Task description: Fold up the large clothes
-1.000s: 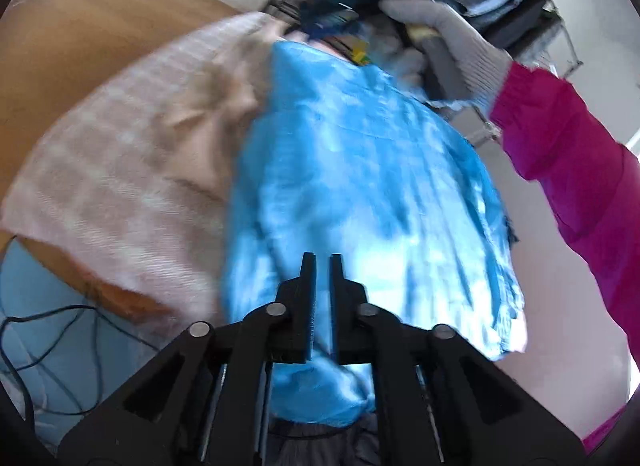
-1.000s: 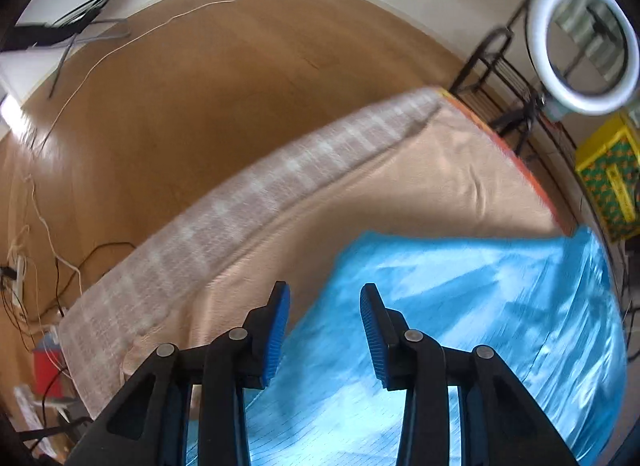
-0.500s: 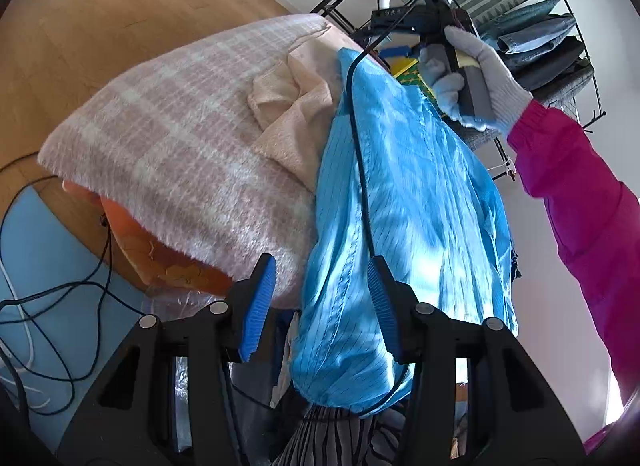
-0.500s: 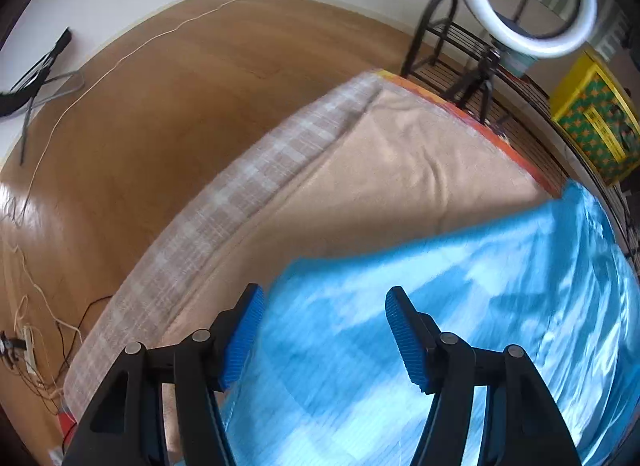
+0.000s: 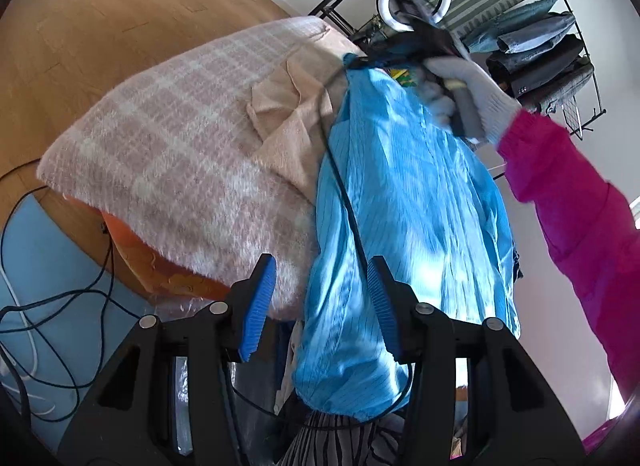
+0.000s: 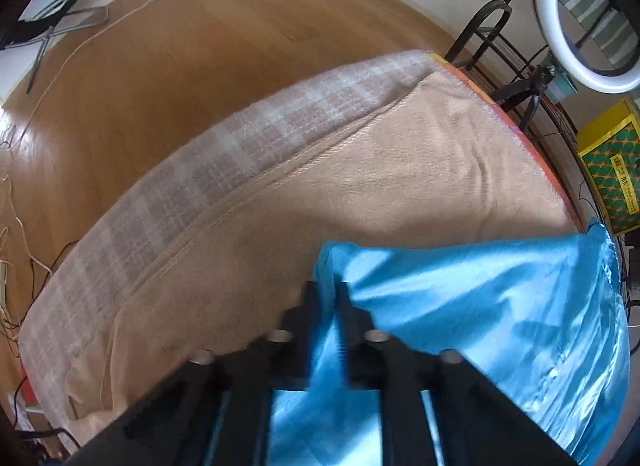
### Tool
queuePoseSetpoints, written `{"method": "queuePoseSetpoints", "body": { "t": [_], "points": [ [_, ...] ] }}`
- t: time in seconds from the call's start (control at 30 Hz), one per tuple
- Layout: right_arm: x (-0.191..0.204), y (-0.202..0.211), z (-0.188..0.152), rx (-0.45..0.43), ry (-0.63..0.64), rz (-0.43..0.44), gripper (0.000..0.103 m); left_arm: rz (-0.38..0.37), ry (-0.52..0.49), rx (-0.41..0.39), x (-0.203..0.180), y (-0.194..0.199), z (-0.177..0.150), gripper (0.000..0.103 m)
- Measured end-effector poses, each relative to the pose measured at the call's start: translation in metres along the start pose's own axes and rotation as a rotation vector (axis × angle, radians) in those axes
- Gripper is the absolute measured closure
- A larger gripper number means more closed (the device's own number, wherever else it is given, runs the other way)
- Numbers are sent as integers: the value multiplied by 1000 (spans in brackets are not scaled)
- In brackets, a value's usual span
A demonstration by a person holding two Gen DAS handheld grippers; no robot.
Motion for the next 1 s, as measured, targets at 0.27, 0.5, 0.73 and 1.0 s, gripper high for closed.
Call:
{"method": "queuePoseSetpoints", "body": {
  "t": [0.27, 0.5, 0.73, 1.0],
  "points": [
    [-67, 95, -46, -207, -150, 31, 103, -11, -97, 30, -14, -19, 9, 55],
    [-128, 103, -88, -219, -337, 26, 103, -4, -195, 91, -35, -43, -8, 55],
    [-115, 99, -83, -209, -281, 11, 103, -93, -193, 84, -60, -34, -15, 100],
    [-75, 73, -37, -222, -305, 75, 103, -101, -128, 3, -58, -4, -9, 102]
  ]
}}
Point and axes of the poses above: each gripper's, at about its wrist camera, not at the fingertips, and y roughly against the way its jaws point, x to its left, z to its top, the point moved 6 cm from there along -y, roughly the way its jaws point, and after that the axes turned 6 degrees about -x, right-handed, at the moved point
